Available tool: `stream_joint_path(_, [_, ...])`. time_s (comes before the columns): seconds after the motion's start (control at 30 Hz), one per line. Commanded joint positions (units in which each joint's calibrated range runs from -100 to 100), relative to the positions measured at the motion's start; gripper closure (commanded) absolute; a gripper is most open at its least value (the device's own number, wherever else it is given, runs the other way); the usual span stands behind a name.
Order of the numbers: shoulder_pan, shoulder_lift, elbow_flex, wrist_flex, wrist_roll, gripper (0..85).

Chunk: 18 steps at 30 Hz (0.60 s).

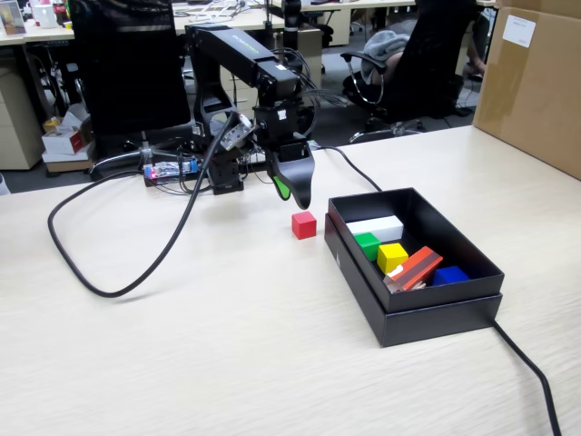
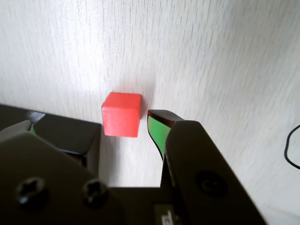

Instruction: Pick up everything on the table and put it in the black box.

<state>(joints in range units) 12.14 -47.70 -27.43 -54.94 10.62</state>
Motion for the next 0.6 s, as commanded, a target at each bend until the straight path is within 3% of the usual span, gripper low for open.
stream_joint_path(0.0, [0.44, 1.75, 1.32, 2.19, 0.63, 37.8])
stream_joint_path(0.57, [2.15, 15.17, 0.50, 6.43, 1.71, 37.8])
